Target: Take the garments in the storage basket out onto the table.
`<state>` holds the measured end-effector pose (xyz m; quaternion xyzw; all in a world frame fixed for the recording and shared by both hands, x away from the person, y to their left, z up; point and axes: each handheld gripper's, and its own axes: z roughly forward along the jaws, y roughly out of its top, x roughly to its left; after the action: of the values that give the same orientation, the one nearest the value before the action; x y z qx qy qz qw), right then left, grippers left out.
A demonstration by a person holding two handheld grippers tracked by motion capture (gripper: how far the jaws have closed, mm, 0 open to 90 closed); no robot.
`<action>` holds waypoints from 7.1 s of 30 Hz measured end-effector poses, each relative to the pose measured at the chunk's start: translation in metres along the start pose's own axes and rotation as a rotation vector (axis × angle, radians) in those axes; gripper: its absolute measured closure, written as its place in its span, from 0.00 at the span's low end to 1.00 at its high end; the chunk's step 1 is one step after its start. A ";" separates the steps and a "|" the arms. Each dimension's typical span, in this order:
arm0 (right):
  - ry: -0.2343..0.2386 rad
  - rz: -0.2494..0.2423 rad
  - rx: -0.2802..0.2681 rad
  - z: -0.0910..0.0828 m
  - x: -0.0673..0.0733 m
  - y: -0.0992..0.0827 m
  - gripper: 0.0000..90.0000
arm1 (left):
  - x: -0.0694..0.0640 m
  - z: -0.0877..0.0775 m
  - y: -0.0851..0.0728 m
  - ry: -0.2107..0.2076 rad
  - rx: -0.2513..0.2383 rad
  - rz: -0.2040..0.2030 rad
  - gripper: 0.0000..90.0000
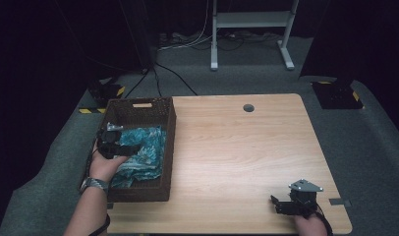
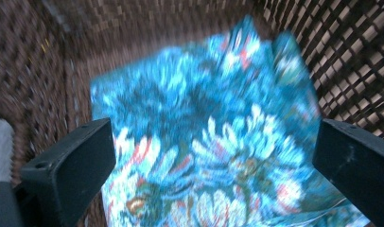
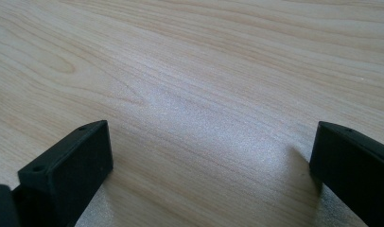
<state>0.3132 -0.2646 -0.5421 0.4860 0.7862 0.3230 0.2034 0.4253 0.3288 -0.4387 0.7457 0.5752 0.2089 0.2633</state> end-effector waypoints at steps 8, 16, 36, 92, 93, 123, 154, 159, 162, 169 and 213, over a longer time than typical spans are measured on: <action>0.000 0.000 0.000 0.000 0.000 0.000 0.00 | -0.005 0.027 -0.004 -0.011 0.173 -0.013 0.01; 0.001 -0.001 0.001 0.000 0.000 0.000 0.00 | -0.013 0.046 -0.006 -0.057 0.303 0.009 0.01; 0.001 -0.001 0.000 0.000 0.000 0.000 0.00 | -0.046 0.074 0.001 -0.124 0.537 0.101 0.04; 0.005 -0.003 0.000 0.000 0.001 0.000 0.00 | -0.026 0.060 0.009 -0.074 0.436 0.130 0.94; 0.006 -0.003 0.000 0.000 0.001 0.000 0.00 | -0.026 0.058 0.009 -0.076 0.427 0.132 0.94; 0.004 -0.005 0.001 0.000 0.001 0.000 0.00 | -0.021 0.003 -0.004 -0.093 0.049 0.057 0.94; 0.003 -0.003 0.001 0.000 0.001 0.000 0.00 | -0.032 -0.045 -0.001 -0.009 -0.313 -0.004 0.94; 0.003 -0.004 0.001 0.000 0.001 0.000 0.00 | -0.034 -0.051 -0.002 0.007 -0.365 -0.009 0.94; 0.003 -0.004 0.001 0.000 0.001 0.000 0.00 | -0.036 -0.054 -0.003 0.019 -0.410 -0.019 0.94; 0.003 -0.004 0.001 0.000 0.001 0.000 0.00 | -0.039 -0.058 -0.009 -0.003 -0.517 -0.028 0.94; 0.003 -0.005 0.001 0.000 0.001 0.000 0.00 | -0.065 -0.111 0.000 -0.001 -0.839 -0.053 0.94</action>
<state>0.3124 -0.2642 -0.5421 0.4837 0.7878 0.3231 0.2026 0.3407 0.2824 -0.3529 0.5590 0.4590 0.4178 0.5498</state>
